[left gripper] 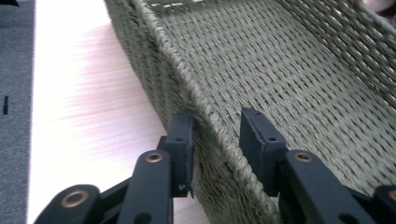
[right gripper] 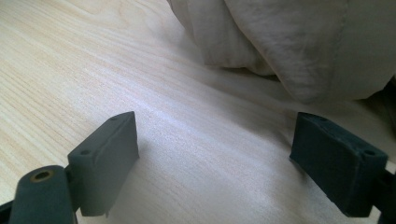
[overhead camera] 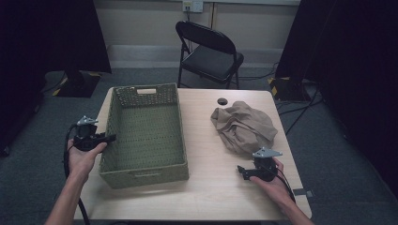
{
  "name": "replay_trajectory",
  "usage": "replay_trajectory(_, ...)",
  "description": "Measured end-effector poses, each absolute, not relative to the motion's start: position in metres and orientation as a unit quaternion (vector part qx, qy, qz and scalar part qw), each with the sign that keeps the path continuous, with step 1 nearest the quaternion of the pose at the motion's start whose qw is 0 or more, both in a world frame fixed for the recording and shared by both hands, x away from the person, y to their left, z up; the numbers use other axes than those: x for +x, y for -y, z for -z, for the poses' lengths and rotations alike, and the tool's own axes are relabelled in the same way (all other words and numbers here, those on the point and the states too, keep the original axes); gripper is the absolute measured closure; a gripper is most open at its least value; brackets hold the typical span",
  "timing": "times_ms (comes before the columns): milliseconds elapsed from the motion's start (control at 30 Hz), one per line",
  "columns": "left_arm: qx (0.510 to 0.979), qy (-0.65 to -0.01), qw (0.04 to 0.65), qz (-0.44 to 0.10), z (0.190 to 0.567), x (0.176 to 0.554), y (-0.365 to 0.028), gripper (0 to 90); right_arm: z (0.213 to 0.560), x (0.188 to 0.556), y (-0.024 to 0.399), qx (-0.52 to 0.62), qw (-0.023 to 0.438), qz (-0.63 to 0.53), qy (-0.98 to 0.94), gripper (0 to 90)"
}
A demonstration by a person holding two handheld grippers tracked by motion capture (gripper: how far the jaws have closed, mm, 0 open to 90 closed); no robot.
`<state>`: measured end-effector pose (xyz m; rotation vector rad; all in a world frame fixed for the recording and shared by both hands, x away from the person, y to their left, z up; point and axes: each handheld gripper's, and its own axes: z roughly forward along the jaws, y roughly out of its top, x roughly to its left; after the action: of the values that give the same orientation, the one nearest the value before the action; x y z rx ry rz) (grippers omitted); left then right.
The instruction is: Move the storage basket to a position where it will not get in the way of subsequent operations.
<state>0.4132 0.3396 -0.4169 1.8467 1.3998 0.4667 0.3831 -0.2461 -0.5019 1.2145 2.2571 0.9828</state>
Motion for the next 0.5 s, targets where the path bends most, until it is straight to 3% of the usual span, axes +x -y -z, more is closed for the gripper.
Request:
replay_trajectory(200, 0.742, -0.538, 0.349, -0.194, 0.413, 0.417, -0.343, 68.1, 0.502, 0.383, 0.246, 0.434, 0.197, -0.351, -0.806, 13.9)
replay_trajectory(500, 0.739, -0.544, 0.353, -0.184, 0.413, 0.419, -0.356, 68.1, 0.502, 0.383, 0.246, 0.434, 0.197, -0.351, -0.806, 14.0)
